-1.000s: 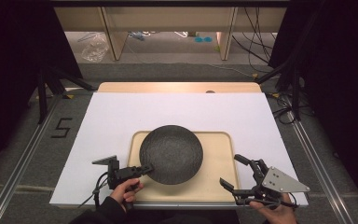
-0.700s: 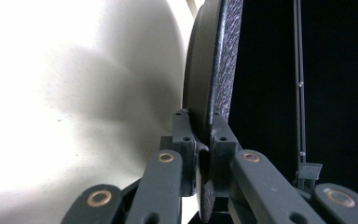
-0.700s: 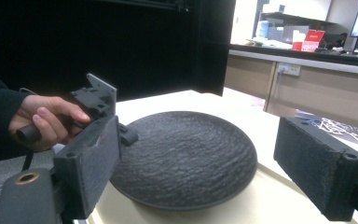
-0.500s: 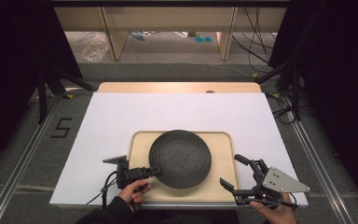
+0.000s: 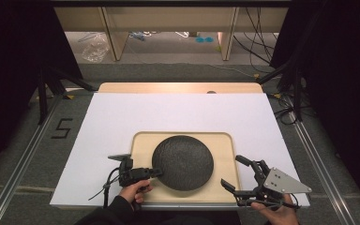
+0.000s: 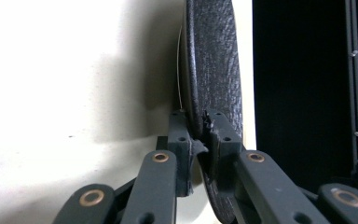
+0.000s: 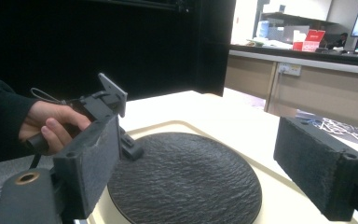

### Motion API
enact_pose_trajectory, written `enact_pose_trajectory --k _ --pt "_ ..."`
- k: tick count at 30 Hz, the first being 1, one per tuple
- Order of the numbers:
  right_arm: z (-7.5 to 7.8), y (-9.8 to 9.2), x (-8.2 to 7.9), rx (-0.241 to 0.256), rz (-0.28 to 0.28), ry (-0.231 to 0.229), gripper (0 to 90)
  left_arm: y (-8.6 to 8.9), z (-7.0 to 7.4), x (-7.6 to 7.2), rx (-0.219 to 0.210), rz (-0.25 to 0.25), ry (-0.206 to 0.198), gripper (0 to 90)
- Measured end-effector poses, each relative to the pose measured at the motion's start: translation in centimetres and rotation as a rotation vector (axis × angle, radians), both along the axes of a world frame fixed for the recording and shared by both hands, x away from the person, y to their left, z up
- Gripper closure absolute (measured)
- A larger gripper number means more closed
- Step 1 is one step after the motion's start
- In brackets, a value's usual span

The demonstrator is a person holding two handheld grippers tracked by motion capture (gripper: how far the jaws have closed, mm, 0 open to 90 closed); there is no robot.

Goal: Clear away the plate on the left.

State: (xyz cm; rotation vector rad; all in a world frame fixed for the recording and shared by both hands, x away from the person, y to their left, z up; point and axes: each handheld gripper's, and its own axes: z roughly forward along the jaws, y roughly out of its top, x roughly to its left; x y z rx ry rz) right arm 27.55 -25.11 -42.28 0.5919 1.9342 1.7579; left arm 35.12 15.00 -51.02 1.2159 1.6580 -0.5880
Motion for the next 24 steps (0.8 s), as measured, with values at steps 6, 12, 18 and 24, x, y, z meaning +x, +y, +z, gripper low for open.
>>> enact_pose_trajectory --k 6,12,18,24 --pt "0.01 0.01 0.02 -0.006 0.004 0.003 16.0 -0.47 -0.04 -0.02 0.020 -0.026 0.001 80.7" --pt "0.00 0.00 0.02 -0.007 0.003 0.002 16.0 -0.41 0.03 0.20 0.035 -0.029 -0.003 80.8" --pt "-0.01 0.01 0.02 -0.002 0.001 -0.002 16.0 -0.41 -0.09 0.27 0.073 -0.061 -0.050 78.6" --pt "0.00 -0.02 -0.01 -0.004 0.000 -0.001 16.1 -0.63 -0.16 0.28 0.085 -0.083 -0.047 65.5"
